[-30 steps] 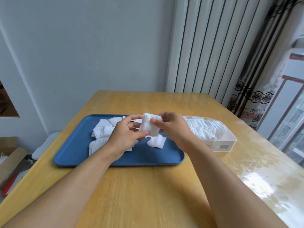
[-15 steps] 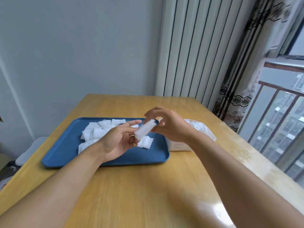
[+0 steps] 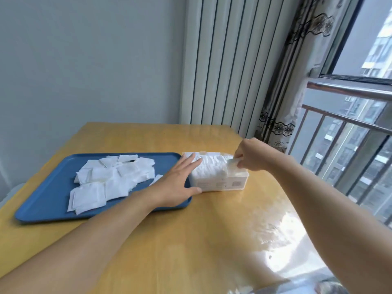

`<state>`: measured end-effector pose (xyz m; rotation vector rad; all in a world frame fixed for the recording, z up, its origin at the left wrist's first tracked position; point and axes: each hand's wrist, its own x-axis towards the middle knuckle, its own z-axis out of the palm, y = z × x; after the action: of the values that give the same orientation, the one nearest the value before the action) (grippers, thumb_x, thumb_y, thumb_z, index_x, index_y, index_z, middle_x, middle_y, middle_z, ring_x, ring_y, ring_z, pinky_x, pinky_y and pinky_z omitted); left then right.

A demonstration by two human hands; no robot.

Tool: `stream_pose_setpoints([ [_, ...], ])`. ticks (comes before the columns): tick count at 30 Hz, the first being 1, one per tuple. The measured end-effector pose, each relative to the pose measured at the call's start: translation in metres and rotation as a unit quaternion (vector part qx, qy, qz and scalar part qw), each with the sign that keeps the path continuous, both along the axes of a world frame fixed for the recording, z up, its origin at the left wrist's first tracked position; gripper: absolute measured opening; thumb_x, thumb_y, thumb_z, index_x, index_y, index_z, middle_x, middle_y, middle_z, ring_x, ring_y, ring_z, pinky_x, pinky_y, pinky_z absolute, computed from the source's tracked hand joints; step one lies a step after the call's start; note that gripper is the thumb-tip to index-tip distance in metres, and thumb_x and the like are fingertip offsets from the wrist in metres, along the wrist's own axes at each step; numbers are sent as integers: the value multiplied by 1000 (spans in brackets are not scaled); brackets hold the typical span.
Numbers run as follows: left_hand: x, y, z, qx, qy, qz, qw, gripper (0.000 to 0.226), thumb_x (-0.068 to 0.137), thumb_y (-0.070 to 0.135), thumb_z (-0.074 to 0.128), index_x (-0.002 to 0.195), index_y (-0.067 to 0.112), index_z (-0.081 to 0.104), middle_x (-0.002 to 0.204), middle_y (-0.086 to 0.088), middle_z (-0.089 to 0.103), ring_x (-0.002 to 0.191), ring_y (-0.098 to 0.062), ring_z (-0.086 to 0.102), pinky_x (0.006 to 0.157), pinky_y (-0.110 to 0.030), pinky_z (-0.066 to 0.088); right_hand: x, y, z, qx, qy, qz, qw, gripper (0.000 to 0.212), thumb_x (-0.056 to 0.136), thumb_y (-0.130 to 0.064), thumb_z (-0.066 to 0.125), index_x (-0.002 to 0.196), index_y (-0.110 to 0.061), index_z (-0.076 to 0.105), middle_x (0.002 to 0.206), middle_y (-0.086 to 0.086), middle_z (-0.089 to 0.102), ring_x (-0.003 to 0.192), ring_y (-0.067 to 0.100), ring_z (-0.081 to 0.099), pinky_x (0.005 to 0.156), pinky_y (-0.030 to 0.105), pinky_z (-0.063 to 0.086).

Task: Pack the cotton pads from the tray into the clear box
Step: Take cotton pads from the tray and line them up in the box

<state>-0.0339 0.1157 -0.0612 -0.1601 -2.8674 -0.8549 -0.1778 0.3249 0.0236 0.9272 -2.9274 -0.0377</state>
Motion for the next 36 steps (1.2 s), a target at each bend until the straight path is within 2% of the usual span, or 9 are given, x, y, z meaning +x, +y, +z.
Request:
stream_pose_setpoints([
  [4,-14,10,-7,-82,-31,1,996,92,100,46,58,162,28,-6,167,13,-21,152,-6,-26,128,-38,-5,-2,-9,-20,53,11,-30,998,8,84,-8,60,82,-6,68,79,6,65,72,24,62,56,37,57],
  [7,-16,11,-13,-85,-53,-7,995,95,99,48,58,162,26,-11,165,13,-27,150,-3,-27,127,-34,-5,1,-21,-24,62,-10,-76,995,28,92,-21,59,71,-14,43,76,5,55,65,20,53,49,28,38],
  [12,-14,12,-14,-69,-66,-6,995,99,98,48,61,161,30,-13,163,19,-31,148,3,-28,125,-30,2,13,-35,-20,39,-89,-163,982,12,102,-19,38,103,-13,48,82,0,69,68,16,74,59,30,42],
  [17,-14,14,-14,-73,-74,-3,995,101,97,49,61,161,31,-15,161,20,-33,147,3,-30,127,-35,5,20,-42,-22,-49,-252,-180,949,42,107,-12,26,146,-1,31,116,14,65,59,18,74,80,34,56],
  [22,-15,14,-17,-72,-80,-1,994,103,96,51,62,160,33,-17,161,21,-35,147,3,-32,128,-41,8,14,-34,-21,-156,-332,-184,912,26,101,2,25,120,2,41,134,21,50,75,32,77,32,23,26],
  [28,-16,15,-17,-73,-84,-4,994,107,94,51,63,158,33,-21,160,19,-37,146,1,-33,128,-43,9,20,-36,-20,-150,-360,-196,900,30,95,-3,19,114,-5,42,91,16,46,73,35,77,40,21,15],
  [32,-12,10,-11,-27,-85,-14,996,106,95,49,65,159,33,-19,162,19,-32,150,0,-23,128,-36,5,18,-33,-13,-147,-343,-194,907,36,103,-11,23,129,2,44,113,16,57,72,36,76,36,24,32],
  [34,-4,-4,-2,45,-62,6,997,99,97,47,64,161,35,-11,163,23,-21,154,0,-10,128,-37,9,15,-32,1,-165,-306,-174,921,37,106,-14,30,131,6,49,106,15,66,73,37,76,59,37,60],
  [36,5,-30,6,74,-22,66,995,83,101,40,59,163,34,4,163,23,-4,155,-2,-3,128,-38,11,20,-44,18,-155,-231,-152,949,34,105,-15,37,118,2,62,92,10,73,67,29,77,82,48,61],
])
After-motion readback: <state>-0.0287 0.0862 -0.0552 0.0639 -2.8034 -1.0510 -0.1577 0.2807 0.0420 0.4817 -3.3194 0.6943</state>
